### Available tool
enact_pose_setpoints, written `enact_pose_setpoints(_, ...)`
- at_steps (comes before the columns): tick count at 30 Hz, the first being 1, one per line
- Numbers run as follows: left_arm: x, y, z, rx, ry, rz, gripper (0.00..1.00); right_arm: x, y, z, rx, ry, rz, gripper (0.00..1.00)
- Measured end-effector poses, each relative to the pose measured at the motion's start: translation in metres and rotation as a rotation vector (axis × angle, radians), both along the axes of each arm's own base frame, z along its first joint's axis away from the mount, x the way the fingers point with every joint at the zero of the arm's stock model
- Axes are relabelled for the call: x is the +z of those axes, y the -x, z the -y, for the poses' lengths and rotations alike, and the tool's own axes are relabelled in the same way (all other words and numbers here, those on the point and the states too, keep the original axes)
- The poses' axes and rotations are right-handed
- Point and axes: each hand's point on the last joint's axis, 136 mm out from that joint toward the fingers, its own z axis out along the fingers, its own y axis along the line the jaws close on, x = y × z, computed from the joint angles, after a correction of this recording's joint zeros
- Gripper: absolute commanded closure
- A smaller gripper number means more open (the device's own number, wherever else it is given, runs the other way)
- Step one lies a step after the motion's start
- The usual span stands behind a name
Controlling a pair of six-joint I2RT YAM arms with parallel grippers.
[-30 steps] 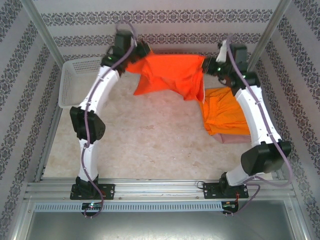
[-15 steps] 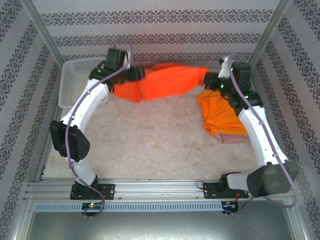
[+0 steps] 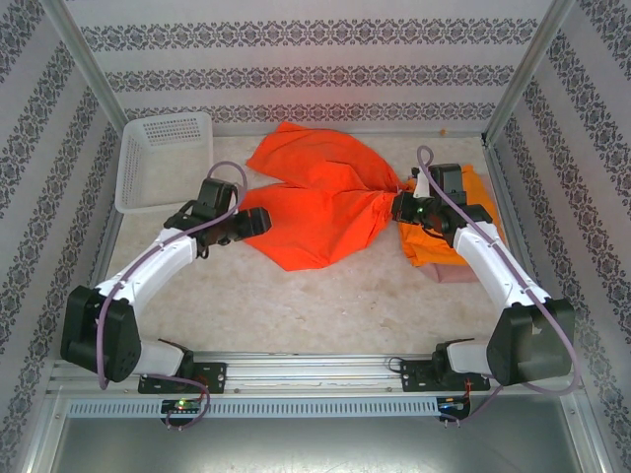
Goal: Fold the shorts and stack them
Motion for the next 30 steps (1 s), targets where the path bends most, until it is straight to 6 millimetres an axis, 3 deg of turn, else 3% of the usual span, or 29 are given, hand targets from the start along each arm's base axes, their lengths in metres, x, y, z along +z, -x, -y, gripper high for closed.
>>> enact_pose_setpoints(11,-0.083,0.000,0.005,0.016,-0.020,-0.217,0.19,0.003,-0.002,0.000,-0.002,-0.003,0.011,1.00)
enact_pose_setpoints(15,-0.099,0.002,0.004,0.024,-0.031,-0.262,0.23,0.003,-0.002,0.000,-0.002,-0.003,0.010,1.00)
enact_pose_setpoints(18,-0.104,-0.001,0.001,0.044,-0.049,-0.274,0.37,0.003,-0.002,0.000,-0.003,-0.004,0.010,1.00)
enact_pose_setpoints(22,-0.102,-0.022,0.003,0.060,-0.062,-0.247,0.55,0.003,-0.002,0.000,-0.003,-0.004,0.010,1.00)
enact_pose_setpoints(28,-0.089,-0.053,0.008,0.062,-0.069,-0.184,0.98,0.003,-0.002,0.000,-0.003,-0.003,0.010,1.00)
enact_pose_setpoints(30,-0.076,-0.061,0.009,0.049,-0.084,-0.162,1.00,0.003,-0.002,0.000,-0.003,-0.003,0.011,1.00)
